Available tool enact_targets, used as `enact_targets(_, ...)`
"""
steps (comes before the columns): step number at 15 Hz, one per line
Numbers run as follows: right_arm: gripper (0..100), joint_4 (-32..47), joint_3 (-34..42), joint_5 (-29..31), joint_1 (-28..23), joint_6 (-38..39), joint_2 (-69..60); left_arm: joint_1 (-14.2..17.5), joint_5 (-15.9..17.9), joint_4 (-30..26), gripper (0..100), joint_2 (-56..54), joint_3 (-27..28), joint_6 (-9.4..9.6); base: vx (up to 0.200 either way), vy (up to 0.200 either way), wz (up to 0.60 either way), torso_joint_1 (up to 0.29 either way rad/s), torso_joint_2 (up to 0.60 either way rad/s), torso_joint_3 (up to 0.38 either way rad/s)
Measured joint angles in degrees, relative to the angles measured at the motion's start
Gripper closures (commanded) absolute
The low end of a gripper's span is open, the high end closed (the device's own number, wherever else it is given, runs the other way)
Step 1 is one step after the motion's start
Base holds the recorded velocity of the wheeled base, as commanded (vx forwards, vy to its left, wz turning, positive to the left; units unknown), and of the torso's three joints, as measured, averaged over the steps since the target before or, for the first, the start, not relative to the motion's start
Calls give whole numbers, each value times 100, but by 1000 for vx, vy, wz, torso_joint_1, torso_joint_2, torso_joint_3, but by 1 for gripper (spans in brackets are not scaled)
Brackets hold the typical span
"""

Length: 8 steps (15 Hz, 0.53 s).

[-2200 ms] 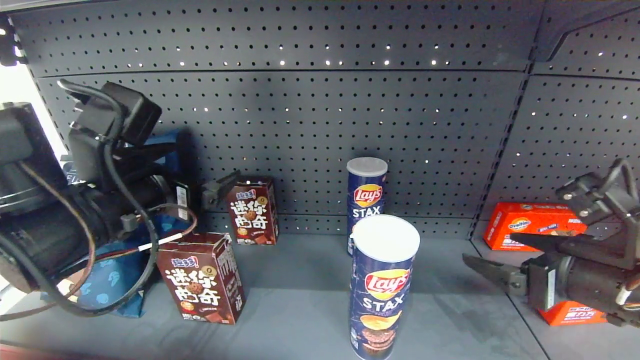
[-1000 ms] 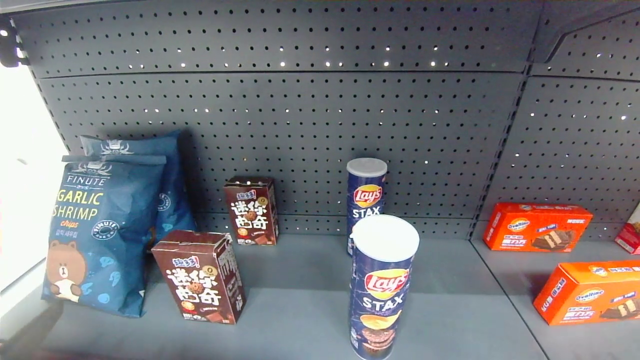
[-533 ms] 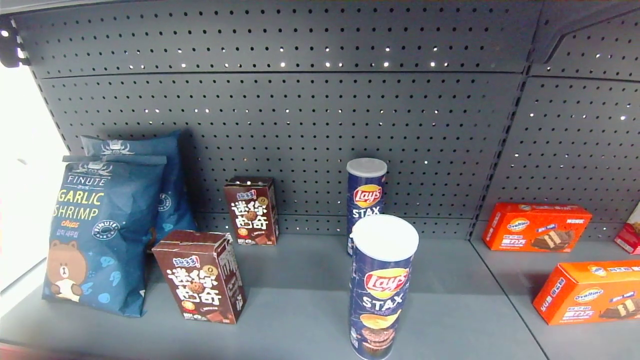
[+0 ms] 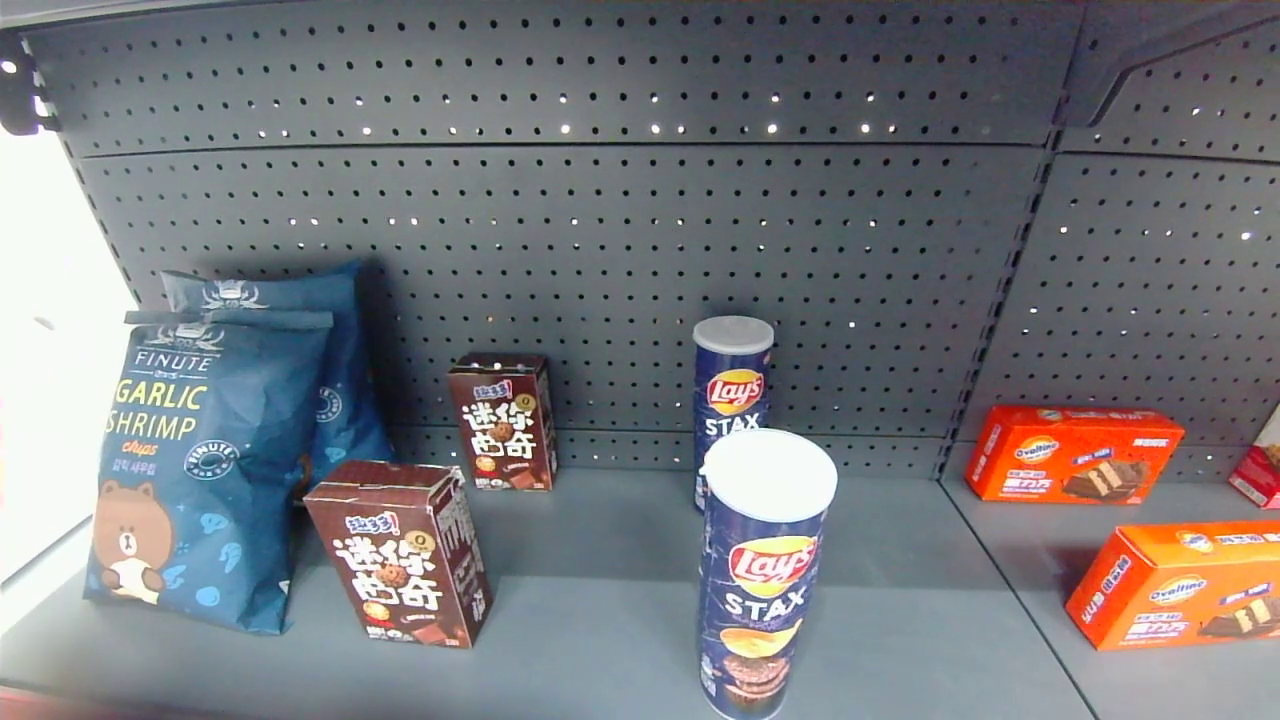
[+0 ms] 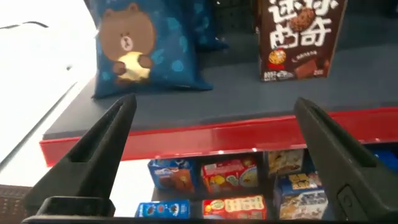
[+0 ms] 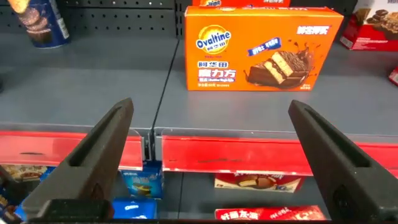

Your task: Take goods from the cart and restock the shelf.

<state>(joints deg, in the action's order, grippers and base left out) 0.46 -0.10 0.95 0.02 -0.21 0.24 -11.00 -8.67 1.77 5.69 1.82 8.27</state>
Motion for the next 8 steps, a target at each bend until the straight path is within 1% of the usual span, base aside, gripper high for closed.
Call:
enact_targets(1,0,0,5,5,-2,2,-13,0,271,113,0,-7,-98,2,0,0,0,0,0,0)
enact_targets(2,0,-2,5,11,-2,5,-17,-5,377,132,0,-10,-135,0,0,0,0,0,0,0)
enact_targets(4,0,-2,10,16,-2,5,-24,-40,1058,96,0,-13,-168,-12,0,0,0,0,0,0)
enact_targets(6,0,-2,10,16,-2,5,-24,-79,1537,-148,0,-16,-179,32,0,0,0,0,0,0)
enact_targets(8,0,-2,10,16,-2,5,-24,-107,1595,-184,0,-16,-182,-17,0,0,0,0,0,0)
